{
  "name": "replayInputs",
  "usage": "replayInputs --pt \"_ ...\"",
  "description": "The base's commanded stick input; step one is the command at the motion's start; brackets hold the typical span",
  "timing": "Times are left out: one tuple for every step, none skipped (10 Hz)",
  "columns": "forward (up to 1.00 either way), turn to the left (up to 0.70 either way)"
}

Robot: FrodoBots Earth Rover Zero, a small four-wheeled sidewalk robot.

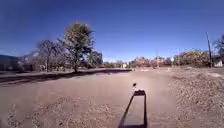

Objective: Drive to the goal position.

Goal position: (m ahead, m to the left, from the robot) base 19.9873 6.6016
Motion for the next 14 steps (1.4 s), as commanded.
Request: replayInputs --pt "0.50 0.00" --pt "0.50 0.00" --pt "0.50 0.00" --pt "0.50 0.00" --pt "0.50 0.00" --pt "0.50 0.00" --pt "0.50 0.00" --pt "0.50 0.00" --pt "0.50 0.00" --pt "0.50 0.00" --pt "0.50 0.00" --pt "0.50 0.00" --pt "0.50 0.00" --pt "0.50 0.00"
